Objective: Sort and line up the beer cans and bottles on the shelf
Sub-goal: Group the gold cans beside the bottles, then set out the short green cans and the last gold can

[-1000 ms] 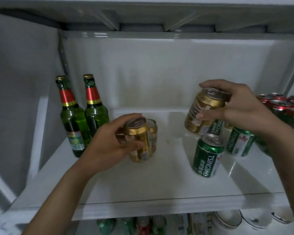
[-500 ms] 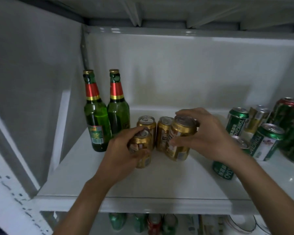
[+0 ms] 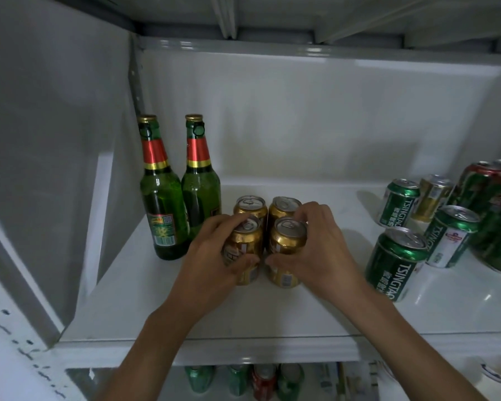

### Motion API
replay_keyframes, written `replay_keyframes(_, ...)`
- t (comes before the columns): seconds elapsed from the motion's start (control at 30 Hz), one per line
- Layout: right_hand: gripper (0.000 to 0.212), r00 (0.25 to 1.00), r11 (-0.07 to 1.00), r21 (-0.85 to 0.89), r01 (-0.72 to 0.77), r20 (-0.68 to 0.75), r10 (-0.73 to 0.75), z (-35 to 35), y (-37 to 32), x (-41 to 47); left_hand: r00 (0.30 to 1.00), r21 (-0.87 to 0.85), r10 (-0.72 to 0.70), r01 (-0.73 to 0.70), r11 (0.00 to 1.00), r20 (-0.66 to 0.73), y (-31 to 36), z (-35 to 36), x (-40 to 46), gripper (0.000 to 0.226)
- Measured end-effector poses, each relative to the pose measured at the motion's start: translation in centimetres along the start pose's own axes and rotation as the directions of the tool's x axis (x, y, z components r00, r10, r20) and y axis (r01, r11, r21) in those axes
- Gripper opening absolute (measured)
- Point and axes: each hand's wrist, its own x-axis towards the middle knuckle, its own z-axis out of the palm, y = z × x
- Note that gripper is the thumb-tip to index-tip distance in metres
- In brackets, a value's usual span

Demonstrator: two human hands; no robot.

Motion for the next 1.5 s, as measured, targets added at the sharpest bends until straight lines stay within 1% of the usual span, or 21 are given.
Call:
replay_keyframes(0.13, 0.074, 1.000, 1.000, -0.001, 0.024, 0.013, -0.024, 0.0, 0.1, -0.4, 0.998, 0.032, 0.027, -0.029, 0.999, 0.055, 0.3, -0.4, -0.2, 0.071)
replay_keyframes(0.23, 0.071, 0.998, 0.997, 0.041, 0.059, 0.020, -0.060, -2.0, 0.1, -0.9, 0.996, 0.089, 0.055, -0.061, 0.994, 0.072, 1.1, -1.0, -0.1, 0.067)
replay_keyframes(0.3, 0.061, 0.990, 0.991, 0.027, 0.133, -0.052, -0.131, -4.5, 0.3, -1.6, 0.992, 0.119, 0.118, -0.122, 0.985, 0.034, 2.1, -1.4, 0.3, 0.063)
replay_keyframes(0.37, 0.055, 0.970, 0.983, -0.064, 0.175, -0.162, -0.183, -7.8, 0.8, -2.5, 0.982, 0.116, 0.187, -0.186, 0.976, 0.003, 3.8, -1.7, 1.2, 0.060)
replay_keyframes(0.4, 0.055, 0.965, 0.980, -0.127, 0.153, -0.194, -0.176, -9.6, 1.2, -3.0, 0.976, 0.081, 0.216, -0.215, 0.973, 0.003, 5.0, -1.5, 1.9, 0.057)
replay_keyframes(0.47, 0.066, 0.973, 0.951, -0.306, 0.045, -0.201, -0.110, -13.3, 2.7, -3.8, 0.964, -0.021, 0.265, -0.265, 0.964, 0.032, 7.4, -0.4, 3.8, 0.054)
replay_keyframes(0.53, 0.079, 0.982, 0.876, -0.475, -0.078, -0.189, -0.015, -16.0, 4.7, -4.8, 0.946, -0.064, 0.316, -0.312, 0.948, 0.078, 9.7, 1.8, 5.6, 0.057)
replay_keyframes(0.57, 0.082, 0.982, 0.844, -0.522, -0.120, -0.187, 0.023, -17.1, 5.7, -5.5, 0.937, -0.054, 0.337, -0.333, 0.941, 0.098, 10.9, 3.2, 6.2, 0.057)
replay_keyframes(0.67, 0.081, 0.975, 0.813, -0.549, -0.193, -0.199, 0.097, -19.5, 8.3, -8.3, 0.923, -0.051, 0.343, -0.339, 0.939, 0.175, 14.3, 6.9, 6.9, 0.055)
replay_keyframes(0.8, 0.084, 0.955, 0.810, -0.512, -0.286, -0.223, 0.196, -23.1, 11.1, -12.1, 0.895, -0.113, 0.399, -0.383, 0.917, 0.199, 18.8, 10.6, 6.8, 0.052)
replay_keyframes(0.9, 0.080, 0.953, 0.823, -0.485, -0.296, -0.210, 0.220, -25.4, 13.3, -14.3, 0.891, -0.101, 0.402, -0.389, 0.916, 0.212, 21.6, 13.5, 7.2, 0.050)
replay_keyframes(1.03, 0.079, 0.964, 0.858, -0.448, -0.252, -0.194, 0.181, -27.6, 16.0, -15.5, 0.907, -0.063, 0.365, -0.360, 0.931, 0.210, 24.4, 16.8, 7.6, 0.047)
replay_keyframes(1.13, 0.074, 0.972, 0.897, -0.393, -0.201, -0.192, 0.134, -28.6, 17.6, -14.7, 0.925, -0.092, 0.323, -0.311, 0.946, 0.201, 25.6, 18.6, 8.1, 0.042)
replay_keyframes(1.23, 0.064, 0.979, 0.918, -0.377, -0.122, -0.196, 0.050, -29.2, 19.0, -12.8, 0.930, -0.090, 0.295, -0.282, 0.955, 0.220, 26.2, 19.6, 8.5, 0.041)
replay_keyframes(1.4, 0.059, 0.979, 0.931, -0.365, 0.017, -0.181, -0.089, -30.2, 21.7, -8.1, 0.948, -0.055, 0.249, -0.243, 0.969, 0.199, 26.6, 21.2, 10.1, 0.041)
replay_keyframes(1.5, 0.058, 0.971, 0.917, -0.383, 0.106, -0.158, -0.179, -31.2, 23.6, -5.1, 0.961, -0.035, 0.204, -0.201, 0.979, 0.188, 26.8, 22.2, 11.5, 0.037)
